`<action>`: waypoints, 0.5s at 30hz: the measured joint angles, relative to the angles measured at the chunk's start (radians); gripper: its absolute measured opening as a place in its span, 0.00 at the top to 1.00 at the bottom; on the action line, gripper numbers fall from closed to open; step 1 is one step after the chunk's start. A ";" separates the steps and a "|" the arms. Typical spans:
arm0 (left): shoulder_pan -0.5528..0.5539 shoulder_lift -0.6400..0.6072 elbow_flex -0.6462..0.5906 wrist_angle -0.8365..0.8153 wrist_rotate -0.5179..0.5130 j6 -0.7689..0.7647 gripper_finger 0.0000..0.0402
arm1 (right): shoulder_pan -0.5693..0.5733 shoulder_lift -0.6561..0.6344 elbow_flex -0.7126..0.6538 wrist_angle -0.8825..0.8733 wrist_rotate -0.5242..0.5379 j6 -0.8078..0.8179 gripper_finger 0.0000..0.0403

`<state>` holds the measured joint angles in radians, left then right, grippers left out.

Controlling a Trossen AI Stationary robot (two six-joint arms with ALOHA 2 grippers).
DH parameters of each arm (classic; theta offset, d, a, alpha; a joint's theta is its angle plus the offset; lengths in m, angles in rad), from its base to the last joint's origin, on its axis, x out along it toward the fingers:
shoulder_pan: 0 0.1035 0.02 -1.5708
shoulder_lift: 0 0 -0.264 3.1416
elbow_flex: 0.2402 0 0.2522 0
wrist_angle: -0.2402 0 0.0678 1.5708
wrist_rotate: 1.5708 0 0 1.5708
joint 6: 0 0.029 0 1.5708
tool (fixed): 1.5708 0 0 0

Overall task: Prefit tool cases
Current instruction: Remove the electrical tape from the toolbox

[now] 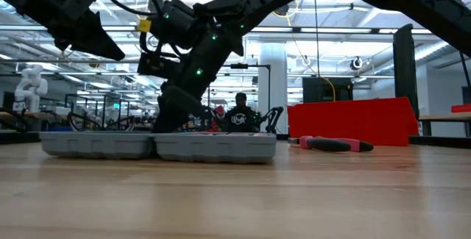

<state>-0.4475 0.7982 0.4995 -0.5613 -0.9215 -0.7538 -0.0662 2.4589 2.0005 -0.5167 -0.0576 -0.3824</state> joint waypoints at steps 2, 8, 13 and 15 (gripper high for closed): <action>0.000 0.000 0.000 0.000 0.000 0.000 0.83 | -0.007 0.009 0.002 0.003 -0.049 0.001 0.93; 0.000 0.000 0.000 0.000 0.000 0.000 0.83 | -0.008 0.003 0.001 -0.002 -0.070 0.011 0.98; 0.000 0.000 0.000 0.000 -0.001 0.000 0.83 | 0.003 -0.023 0.033 -0.054 -0.066 0.004 0.99; 0.000 0.000 0.000 -0.001 -0.001 0.000 0.83 | 0.004 -0.036 0.067 -0.076 -0.061 0.003 0.99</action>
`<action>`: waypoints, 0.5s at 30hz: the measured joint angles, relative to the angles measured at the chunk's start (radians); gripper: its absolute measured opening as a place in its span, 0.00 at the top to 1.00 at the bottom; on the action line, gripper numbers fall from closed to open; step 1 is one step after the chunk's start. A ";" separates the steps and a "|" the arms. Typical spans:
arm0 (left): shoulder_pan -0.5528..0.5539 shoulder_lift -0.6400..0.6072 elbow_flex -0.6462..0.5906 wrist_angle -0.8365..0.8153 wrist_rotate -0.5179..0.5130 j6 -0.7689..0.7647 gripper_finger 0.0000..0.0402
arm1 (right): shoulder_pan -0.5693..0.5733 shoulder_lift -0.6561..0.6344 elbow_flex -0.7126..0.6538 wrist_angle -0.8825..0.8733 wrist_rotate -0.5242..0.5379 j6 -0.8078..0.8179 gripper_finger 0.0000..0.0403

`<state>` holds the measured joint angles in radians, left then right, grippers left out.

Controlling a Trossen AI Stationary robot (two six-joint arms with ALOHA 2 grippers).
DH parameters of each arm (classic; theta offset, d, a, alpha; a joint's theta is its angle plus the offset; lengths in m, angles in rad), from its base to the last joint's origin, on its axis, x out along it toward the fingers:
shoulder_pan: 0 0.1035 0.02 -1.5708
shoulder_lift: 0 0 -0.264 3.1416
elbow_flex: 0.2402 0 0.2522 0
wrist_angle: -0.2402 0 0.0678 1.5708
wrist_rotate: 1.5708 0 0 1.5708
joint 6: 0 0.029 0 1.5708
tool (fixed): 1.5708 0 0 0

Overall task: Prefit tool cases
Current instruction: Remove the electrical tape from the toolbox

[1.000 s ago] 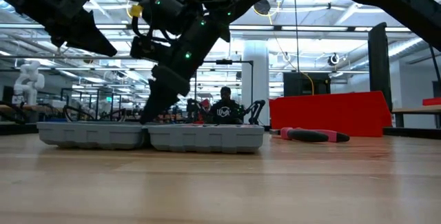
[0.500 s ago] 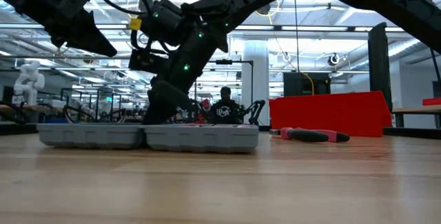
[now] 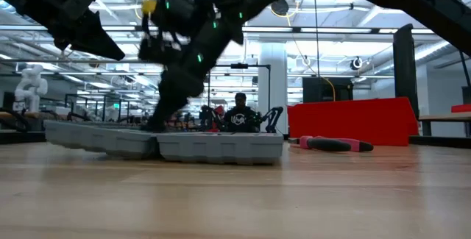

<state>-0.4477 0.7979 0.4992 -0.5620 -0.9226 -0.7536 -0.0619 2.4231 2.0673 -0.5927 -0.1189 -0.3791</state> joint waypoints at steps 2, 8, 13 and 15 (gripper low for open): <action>0.000 0.000 0.000 -0.001 0.000 0.000 0.83 | 0.000 -0.011 0.026 -0.026 0.017 -0.004 0.99; 0.000 0.000 0.000 0.002 0.001 -0.001 0.83 | -0.024 -0.011 0.052 -0.061 0.089 -0.035 0.99; 0.000 0.000 0.000 0.002 0.005 -0.001 0.83 | -0.119 -0.001 0.052 -0.089 0.112 0.011 0.99; 0.000 0.000 0.000 0.002 0.005 -0.001 0.83 | -0.158 0.000 0.052 -0.104 0.081 0.061 0.95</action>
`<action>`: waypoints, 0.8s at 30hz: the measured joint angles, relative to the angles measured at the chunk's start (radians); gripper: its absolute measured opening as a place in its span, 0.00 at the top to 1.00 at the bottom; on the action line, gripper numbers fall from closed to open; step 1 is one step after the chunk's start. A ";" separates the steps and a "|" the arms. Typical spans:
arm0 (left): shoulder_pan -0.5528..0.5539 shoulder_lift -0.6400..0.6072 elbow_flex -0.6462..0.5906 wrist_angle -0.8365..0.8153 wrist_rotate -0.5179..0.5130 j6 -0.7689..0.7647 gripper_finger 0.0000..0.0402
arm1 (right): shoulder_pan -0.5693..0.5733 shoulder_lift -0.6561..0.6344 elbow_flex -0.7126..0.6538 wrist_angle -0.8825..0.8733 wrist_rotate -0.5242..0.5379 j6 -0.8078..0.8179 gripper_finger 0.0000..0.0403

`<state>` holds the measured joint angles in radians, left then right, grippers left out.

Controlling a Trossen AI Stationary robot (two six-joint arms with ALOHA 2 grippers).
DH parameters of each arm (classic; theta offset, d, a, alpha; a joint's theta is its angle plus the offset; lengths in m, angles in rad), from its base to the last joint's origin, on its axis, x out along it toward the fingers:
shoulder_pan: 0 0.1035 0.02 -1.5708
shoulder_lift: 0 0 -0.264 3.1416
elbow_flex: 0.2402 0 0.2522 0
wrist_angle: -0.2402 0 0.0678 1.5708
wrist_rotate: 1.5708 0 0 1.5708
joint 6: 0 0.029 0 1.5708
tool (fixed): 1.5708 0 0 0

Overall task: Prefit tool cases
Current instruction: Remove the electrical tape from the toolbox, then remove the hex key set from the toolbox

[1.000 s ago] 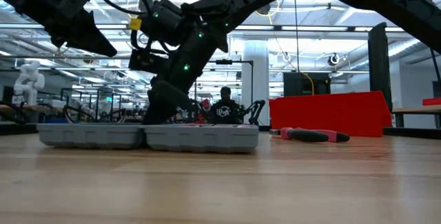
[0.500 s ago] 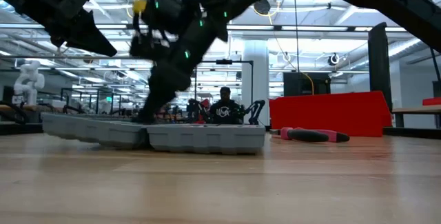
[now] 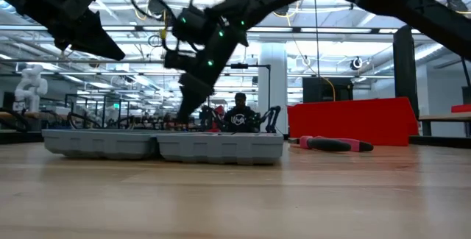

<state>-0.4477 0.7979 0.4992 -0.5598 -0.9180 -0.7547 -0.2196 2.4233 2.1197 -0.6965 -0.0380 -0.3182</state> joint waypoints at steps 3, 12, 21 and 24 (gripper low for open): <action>0.000 0.000 0.000 0.000 0.001 0.000 0.83 | -0.041 0.000 0.000 -0.007 -0.101 0.074 0.83; 0.000 0.000 0.000 -0.001 0.001 0.000 0.83 | -0.055 -0.010 0.000 -0.092 -0.126 0.160 0.55; 0.000 0.000 0.000 0.002 0.001 0.031 0.83 | 0.060 -0.047 0.002 -0.452 -0.174 0.191 0.59; 0.002 0.000 0.000 0.016 0.000 0.077 0.83 | 0.128 -0.048 0.002 -0.553 -0.174 0.204 0.60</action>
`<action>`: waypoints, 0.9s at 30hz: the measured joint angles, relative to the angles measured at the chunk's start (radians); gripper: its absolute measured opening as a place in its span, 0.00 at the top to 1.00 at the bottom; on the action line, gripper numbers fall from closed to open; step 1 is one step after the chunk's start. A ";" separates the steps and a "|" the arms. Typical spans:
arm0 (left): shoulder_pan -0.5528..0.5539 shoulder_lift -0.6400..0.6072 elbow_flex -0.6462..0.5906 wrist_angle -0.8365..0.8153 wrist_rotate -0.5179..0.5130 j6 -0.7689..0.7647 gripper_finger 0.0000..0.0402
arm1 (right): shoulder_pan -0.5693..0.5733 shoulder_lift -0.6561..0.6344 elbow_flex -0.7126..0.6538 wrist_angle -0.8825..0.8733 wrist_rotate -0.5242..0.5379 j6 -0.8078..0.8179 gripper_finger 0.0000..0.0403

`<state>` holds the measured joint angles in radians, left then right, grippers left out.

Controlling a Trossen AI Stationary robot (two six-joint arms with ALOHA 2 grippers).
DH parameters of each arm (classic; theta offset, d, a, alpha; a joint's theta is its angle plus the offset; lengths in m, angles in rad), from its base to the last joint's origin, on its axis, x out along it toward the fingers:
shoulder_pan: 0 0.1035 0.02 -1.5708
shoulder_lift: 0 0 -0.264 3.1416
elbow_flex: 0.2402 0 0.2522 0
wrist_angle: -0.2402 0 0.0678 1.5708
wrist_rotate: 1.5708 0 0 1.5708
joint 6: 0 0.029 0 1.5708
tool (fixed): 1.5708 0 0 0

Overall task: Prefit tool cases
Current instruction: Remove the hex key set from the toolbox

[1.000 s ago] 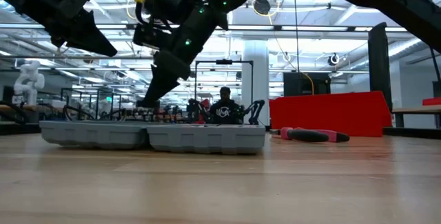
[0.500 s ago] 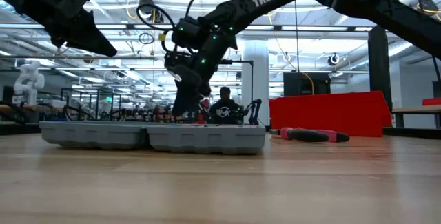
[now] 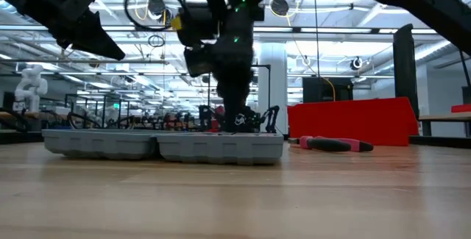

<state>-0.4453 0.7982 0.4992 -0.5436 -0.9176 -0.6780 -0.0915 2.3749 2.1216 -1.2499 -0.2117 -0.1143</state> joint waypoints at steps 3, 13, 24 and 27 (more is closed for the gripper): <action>0.001 0.000 0.000 0.060 -0.002 0.060 0.83 | 0.062 -0.005 -0.001 -0.048 0.001 0.019 0.62; 0.001 0.013 0.000 0.167 0.045 0.142 0.83 | 0.195 -0.129 -0.002 -0.188 0.178 0.145 0.63; 0.040 0.185 0.000 0.239 0.058 0.143 0.83 | 0.292 -0.542 -0.517 -0.001 0.497 0.455 0.63; 0.078 0.227 0.000 0.211 0.097 0.130 0.83 | 0.295 -0.736 -0.811 0.269 0.562 0.554 0.63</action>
<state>-0.3672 1.0250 0.4995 -0.3328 -0.8204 -0.5485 0.2039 1.6387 1.3109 -0.9806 0.3502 0.4401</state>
